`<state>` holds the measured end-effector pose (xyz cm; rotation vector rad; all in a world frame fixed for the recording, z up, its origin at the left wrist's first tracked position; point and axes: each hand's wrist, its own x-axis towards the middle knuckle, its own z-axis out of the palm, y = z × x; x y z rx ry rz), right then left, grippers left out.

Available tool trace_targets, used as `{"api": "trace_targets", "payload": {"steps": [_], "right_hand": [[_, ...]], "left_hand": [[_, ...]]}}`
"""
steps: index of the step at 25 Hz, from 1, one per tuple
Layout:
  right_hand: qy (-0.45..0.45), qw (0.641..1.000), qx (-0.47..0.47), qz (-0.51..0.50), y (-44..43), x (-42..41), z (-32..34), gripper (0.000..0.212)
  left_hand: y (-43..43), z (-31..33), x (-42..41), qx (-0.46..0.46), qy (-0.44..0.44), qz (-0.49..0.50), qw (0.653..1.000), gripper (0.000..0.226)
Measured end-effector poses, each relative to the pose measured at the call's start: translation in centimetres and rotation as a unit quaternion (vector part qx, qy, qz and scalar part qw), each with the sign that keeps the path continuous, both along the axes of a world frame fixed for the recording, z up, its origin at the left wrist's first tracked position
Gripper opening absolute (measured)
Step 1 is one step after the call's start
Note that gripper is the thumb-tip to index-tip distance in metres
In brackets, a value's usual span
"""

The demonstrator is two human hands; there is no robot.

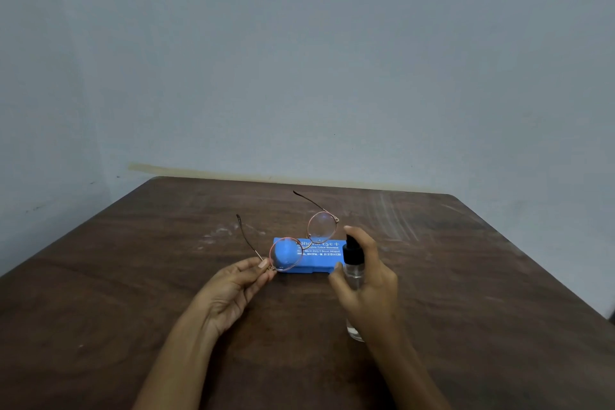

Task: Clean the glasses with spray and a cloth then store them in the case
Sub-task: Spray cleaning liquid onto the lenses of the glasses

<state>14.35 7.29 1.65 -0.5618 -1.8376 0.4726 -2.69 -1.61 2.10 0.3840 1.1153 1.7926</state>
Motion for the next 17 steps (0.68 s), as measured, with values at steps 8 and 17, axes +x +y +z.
{"api": "trace_targets", "payload": {"steps": [8, 17], "right_hand": [[-0.011, 1.0, -0.008, -0.006, 0.48, 0.25, -0.32, 0.074], [0.013, 0.999, -0.036, 0.031, 0.59, 0.72, -0.31, 0.06]], "left_hand": [[-0.1, 0.05, 0.09, 0.003, 0.009, 0.001, 1.0, 0.021], [0.16, -0.4, 0.19, -0.004, 0.07, 0.002, 0.998, 0.019]]}}
